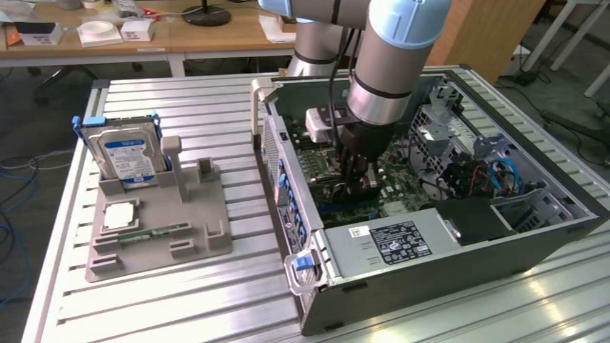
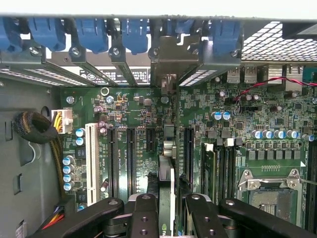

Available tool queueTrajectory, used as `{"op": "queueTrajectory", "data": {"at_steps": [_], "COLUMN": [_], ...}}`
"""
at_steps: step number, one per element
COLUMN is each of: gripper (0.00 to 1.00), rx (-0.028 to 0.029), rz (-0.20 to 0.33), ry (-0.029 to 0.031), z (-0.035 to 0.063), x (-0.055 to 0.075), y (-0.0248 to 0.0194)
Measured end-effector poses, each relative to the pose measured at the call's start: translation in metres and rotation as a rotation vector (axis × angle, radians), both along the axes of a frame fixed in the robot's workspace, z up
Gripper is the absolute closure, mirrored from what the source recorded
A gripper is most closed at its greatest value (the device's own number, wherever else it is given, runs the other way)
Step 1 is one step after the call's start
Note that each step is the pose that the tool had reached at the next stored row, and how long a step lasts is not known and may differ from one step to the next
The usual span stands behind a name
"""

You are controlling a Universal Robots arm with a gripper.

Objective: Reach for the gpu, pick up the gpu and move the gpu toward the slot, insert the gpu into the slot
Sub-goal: 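Insert the gpu into the slot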

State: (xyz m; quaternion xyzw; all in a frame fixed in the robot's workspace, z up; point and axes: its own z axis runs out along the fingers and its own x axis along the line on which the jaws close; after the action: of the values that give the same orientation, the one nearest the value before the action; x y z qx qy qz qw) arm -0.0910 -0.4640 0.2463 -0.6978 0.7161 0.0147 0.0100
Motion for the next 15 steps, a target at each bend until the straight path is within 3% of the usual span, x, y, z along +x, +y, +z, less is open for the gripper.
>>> {"op": "queueTrajectory", "data": {"at_steps": [15], "gripper": [0.74], "rx": [-0.0001], "rz": [0.0], "ry": [0.0], "z": [0.0012], "x": [0.0003], "y": [-0.0004]}}
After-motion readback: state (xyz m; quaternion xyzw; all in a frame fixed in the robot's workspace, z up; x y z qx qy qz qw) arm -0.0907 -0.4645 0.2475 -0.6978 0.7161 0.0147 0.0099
